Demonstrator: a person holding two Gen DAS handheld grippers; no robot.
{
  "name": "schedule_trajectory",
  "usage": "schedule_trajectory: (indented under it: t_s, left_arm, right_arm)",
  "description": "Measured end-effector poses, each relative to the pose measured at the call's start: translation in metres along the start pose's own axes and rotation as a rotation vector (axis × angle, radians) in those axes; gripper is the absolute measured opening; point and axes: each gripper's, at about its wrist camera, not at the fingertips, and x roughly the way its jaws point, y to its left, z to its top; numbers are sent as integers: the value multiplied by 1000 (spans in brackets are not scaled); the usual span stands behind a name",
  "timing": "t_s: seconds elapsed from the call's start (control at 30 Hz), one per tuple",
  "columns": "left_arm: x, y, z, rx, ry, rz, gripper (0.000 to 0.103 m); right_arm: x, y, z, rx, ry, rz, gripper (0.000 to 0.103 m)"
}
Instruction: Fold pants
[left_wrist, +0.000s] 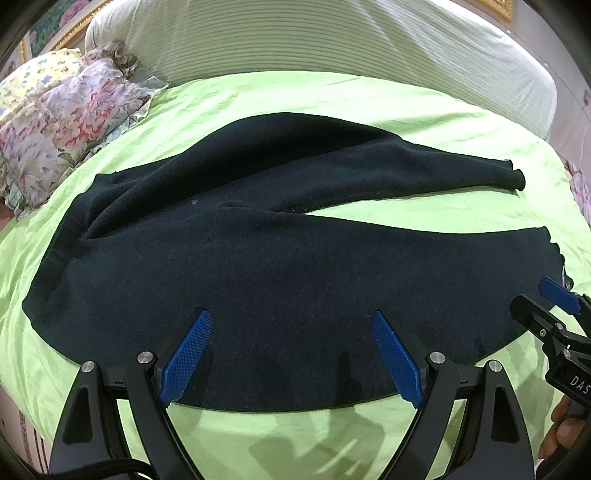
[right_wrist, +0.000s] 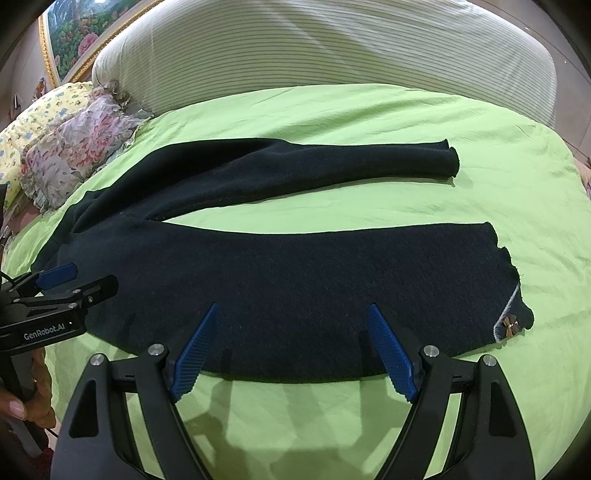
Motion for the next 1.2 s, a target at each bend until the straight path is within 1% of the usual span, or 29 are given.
schedule_trajectory:
  t_s: [0.17,0.27,0.33,0.4,0.53,0.6,0.67,0.77,0.9,1.0,1.07,1.13,1.2]
  left_arm:
    - [2,-1,0,10,5,-9,89]
    - [1,-4,0,46,4,-13,89]
    - [3,-5,3,69,21,-24,89]
    - [5,-5,9,85,40,-38,89]
    - [4,-1,25,93,28,-59,89]
    - [4,-2,33,108,23,-69,89]
    - [5,-5,44,140,16,-81,89]
    - [10,-14,65,206,13,-77,89]
    - [18,-20,101,258,-6,-89,89]
    - [27,-22,130,287,-23,-86,89]
    - [37,-24,152,324,-32,-69,89]
    - [50,-24,173,352,-25,-69,89]
    - [62,-23,188,368,-10,-83,89]
  right_arm:
    - [-1,-1,0,10,9,5,82]
    - [-2,-6,3,36,31,21,82]
    - [-2,-10,6,61,51,47,82]
    - [-3,-15,10,77,69,55,82]
    - [-6,-26,20,100,53,46,82]
    - [-5,-34,27,122,59,39,82]
    - [-4,-44,36,147,60,48,82]
    - [0,-57,53,176,70,43,82]
    - [7,-85,87,188,64,45,82]
    - [15,-117,118,275,82,66,82]
    - [25,-139,140,318,105,71,82]
    - [41,-158,161,339,150,75,81]
    - [57,-173,175,359,195,82,72]
